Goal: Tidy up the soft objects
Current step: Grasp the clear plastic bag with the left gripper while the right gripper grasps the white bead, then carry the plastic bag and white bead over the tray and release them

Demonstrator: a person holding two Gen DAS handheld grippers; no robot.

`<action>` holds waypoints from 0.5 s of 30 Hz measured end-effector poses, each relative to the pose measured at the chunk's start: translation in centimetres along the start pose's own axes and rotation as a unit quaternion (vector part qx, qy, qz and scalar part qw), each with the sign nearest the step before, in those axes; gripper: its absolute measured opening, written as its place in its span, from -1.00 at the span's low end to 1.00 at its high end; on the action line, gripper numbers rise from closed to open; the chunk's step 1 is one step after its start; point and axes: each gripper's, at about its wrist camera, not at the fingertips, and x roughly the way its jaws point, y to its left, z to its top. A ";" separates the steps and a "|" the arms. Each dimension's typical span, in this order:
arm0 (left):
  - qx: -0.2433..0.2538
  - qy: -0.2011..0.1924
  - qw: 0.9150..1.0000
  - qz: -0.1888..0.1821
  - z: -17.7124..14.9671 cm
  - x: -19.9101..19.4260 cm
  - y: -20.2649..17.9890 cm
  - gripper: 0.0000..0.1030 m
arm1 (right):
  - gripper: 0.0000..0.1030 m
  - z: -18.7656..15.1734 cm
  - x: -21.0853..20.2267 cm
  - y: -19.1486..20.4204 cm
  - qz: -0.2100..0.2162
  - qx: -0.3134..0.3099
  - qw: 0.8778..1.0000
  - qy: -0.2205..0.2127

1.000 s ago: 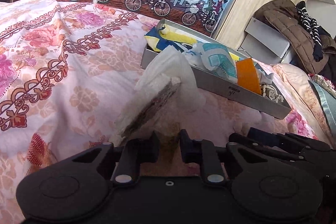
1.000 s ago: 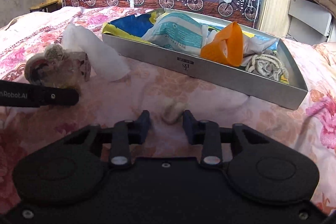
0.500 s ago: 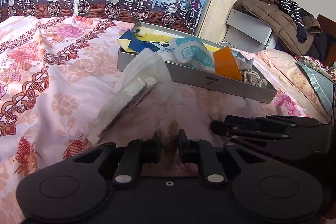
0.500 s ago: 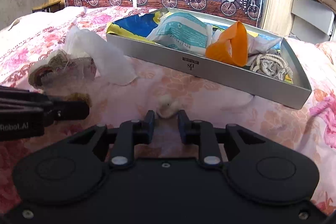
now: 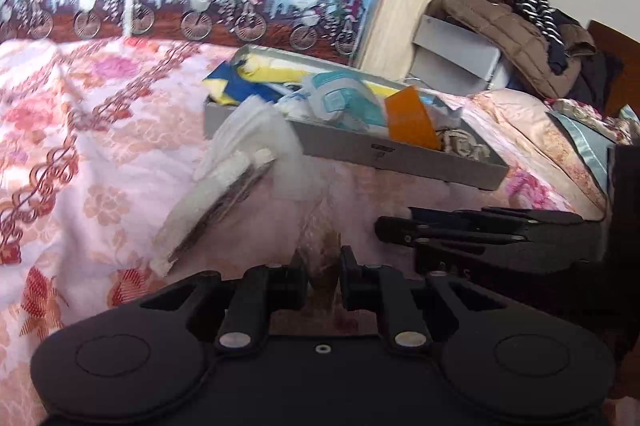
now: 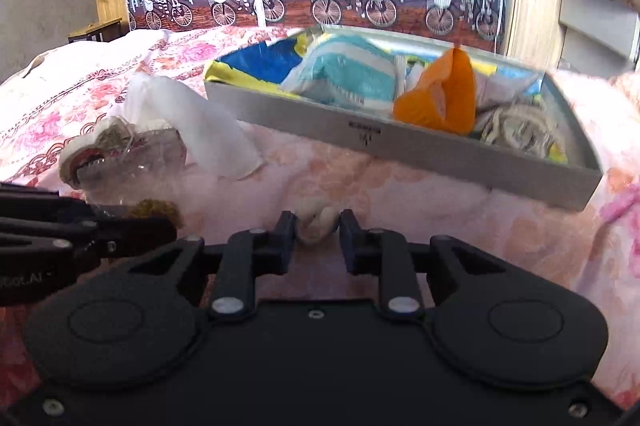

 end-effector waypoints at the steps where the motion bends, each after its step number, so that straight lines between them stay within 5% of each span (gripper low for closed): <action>1: 0.008 -0.006 1.000 -0.001 0.1 -0.3 -0.4 -0.68 | -0.67 0.1 -0.3 0.0 -0.003 -0.006 1.000 -0.006; 8: 0.024 -0.030 0.999 -0.023 3.0 -0.4 -2.9 -0.68 | -0.66 2.1 -3.2 -2.3 -0.036 -0.001 0.997 -0.072; 15: 0.052 -0.044 0.997 -0.043 8.8 5.3 -5.5 -0.68 | -0.66 2.2 -3.2 -6.4 -0.087 0.020 0.992 -0.093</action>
